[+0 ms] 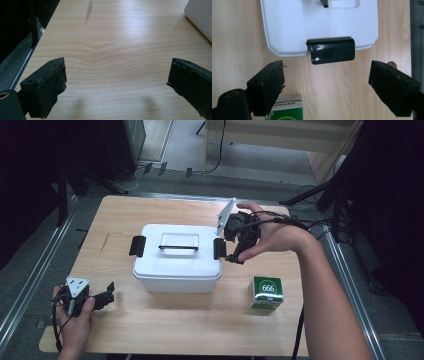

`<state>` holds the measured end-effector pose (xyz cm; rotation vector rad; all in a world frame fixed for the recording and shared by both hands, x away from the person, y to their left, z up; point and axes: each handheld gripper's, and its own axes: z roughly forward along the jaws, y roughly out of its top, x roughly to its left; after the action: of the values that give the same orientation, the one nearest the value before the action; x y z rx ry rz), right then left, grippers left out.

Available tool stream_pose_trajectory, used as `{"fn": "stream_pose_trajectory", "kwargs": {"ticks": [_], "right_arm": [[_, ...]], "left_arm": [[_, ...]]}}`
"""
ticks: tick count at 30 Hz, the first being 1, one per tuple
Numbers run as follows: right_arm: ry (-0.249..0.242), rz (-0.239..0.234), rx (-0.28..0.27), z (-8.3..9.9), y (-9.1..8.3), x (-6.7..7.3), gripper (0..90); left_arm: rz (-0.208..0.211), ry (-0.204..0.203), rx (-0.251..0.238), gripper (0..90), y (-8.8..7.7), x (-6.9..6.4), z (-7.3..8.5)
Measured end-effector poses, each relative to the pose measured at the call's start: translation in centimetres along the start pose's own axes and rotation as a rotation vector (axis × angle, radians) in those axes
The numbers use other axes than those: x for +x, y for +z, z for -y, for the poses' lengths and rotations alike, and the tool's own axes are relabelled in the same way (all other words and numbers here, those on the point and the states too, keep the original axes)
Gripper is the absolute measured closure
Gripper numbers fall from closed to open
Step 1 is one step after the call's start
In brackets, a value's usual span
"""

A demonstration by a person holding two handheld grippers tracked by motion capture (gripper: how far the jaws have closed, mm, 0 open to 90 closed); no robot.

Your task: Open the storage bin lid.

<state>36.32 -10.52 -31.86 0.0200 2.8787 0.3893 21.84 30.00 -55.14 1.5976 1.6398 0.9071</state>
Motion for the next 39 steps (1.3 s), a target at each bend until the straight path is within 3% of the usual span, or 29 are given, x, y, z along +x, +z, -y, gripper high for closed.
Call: {"fn": "stream_pose_trajectory", "kwargs": {"ticks": [7,9,25,27,35,39], "right_arm": [[-0.021,-0.015,0.004,-1.3,0.4,0.0,17.5],[-0.032,-0.025,-0.001,-1.8,0.7,0.0,25.5],[-0.044,-0.045,-0.002,-4.4,1.7,0.1,45.0],[-0.065,-0.046,-0.01,-4.9,1.9,0.0,49.2],[-0.085,-0.053,0.011,-6.0,2.4,0.1,57.1],[-0.069,-0.058,0.032,-6.7,2.7,0.2,60.0]], "left_arm": [[0.002,0.003,0.002,2.7,0.0,0.0,0.0],[0.002,0.007,0.002,2.7,0.0,-0.1,0.0],[0.009,0.008,0.007,2.7,0.0,0.0,0.0],[0.01,0.009,0.008,2.7,0.0,0.0,0.0],[0.011,0.006,0.011,2.7,0.0,0.0,0.0],[0.013,0.006,0.011,2.7,0.0,0.0,0.0]]}}
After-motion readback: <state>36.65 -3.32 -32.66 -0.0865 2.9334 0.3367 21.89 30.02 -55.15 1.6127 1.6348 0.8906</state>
